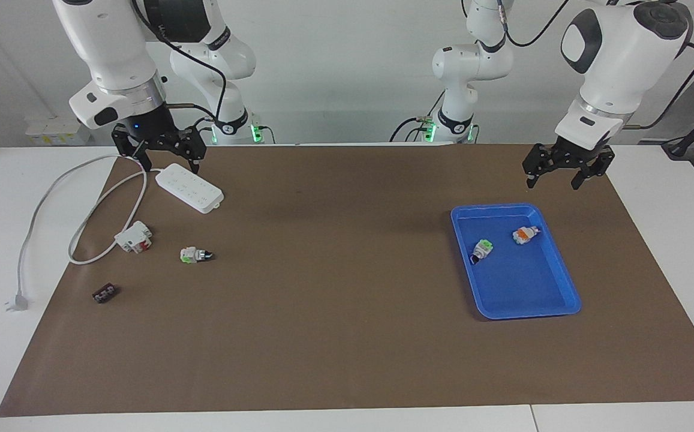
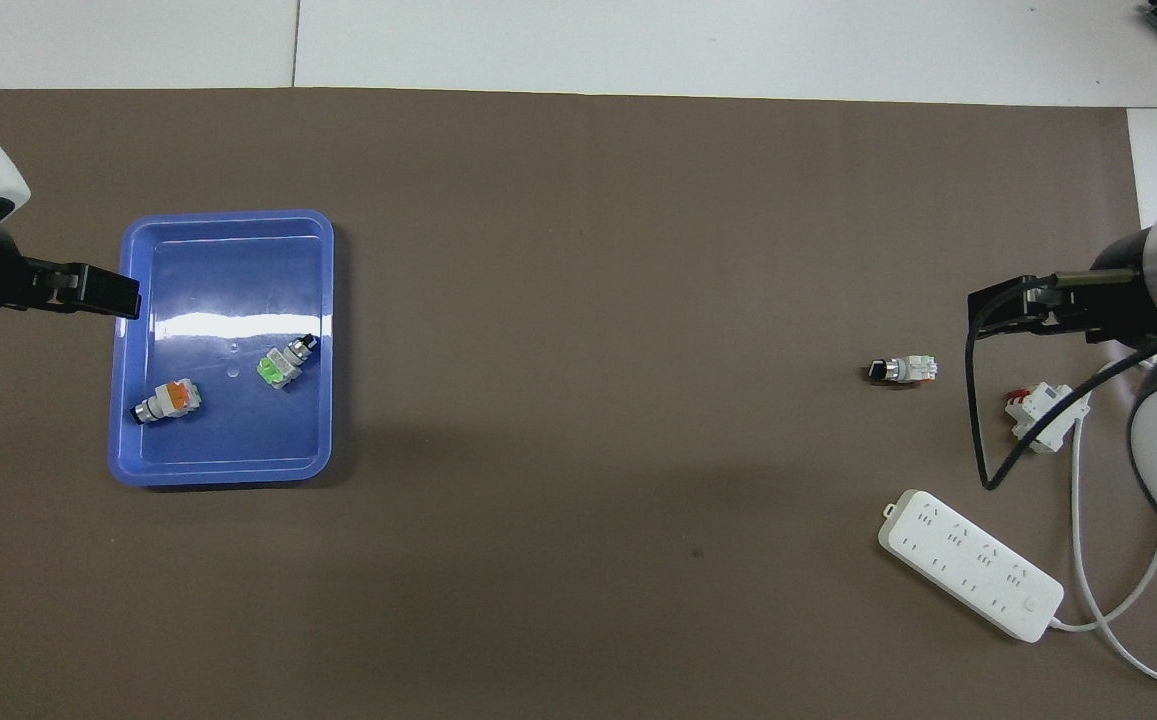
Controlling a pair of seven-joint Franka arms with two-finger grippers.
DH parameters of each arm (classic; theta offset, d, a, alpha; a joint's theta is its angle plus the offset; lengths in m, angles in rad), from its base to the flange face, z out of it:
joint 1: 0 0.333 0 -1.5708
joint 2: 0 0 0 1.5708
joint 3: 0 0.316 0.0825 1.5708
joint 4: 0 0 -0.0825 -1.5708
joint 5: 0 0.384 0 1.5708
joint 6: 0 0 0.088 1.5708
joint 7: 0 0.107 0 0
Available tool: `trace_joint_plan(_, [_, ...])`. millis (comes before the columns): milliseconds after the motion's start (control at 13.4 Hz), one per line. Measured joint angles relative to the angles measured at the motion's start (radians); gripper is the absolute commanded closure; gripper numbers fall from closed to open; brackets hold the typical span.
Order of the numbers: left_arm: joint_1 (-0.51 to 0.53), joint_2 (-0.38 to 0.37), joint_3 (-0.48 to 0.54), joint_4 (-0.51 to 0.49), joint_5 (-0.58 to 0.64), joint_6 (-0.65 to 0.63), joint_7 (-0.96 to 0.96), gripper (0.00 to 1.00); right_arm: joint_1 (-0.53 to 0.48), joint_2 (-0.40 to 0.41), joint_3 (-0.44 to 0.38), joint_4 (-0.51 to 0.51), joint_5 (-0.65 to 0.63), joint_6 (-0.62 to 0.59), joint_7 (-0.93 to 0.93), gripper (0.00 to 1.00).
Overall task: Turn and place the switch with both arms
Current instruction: 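Lower the right gripper onto the small switch and grasp it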
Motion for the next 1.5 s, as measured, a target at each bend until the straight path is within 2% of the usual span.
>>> trace_joint_plan(374, [0.013,0.000,0.007,0.000,0.000,0.000,0.000,0.00,0.000,0.000,0.000,-0.005,0.000,0.001,-0.003,0.00])
trace_joint_plan(524, [0.013,0.000,0.006,0.000,0.000,0.000,0.000,0.00,-0.001,-0.001,0.000,-0.013,0.000,0.016,-0.054,0.00])
trace_joint_plan(598, [0.013,0.000,0.006,0.000,0.000,0.000,0.000,0.00,-0.002,-0.003,0.000,-0.024,0.000,0.026,-0.111,0.03])
trace_joint_plan(898, [0.013,0.000,0.006,0.000,0.000,0.000,0.000,0.00,-0.032,-0.031,-0.007,-0.105,0.002,0.089,-0.467,0.04])
trace_joint_plan(1272, [0.013,0.000,0.006,0.000,0.000,0.000,0.000,0.00,-0.052,-0.060,-0.009,-0.238,0.019,0.224,-1.003,0.04])
trace_joint_plan(1496, [0.013,0.000,0.006,0.000,0.000,0.000,0.000,0.00,-0.095,-0.026,-0.010,-0.274,0.116,0.282,-1.327,0.04])
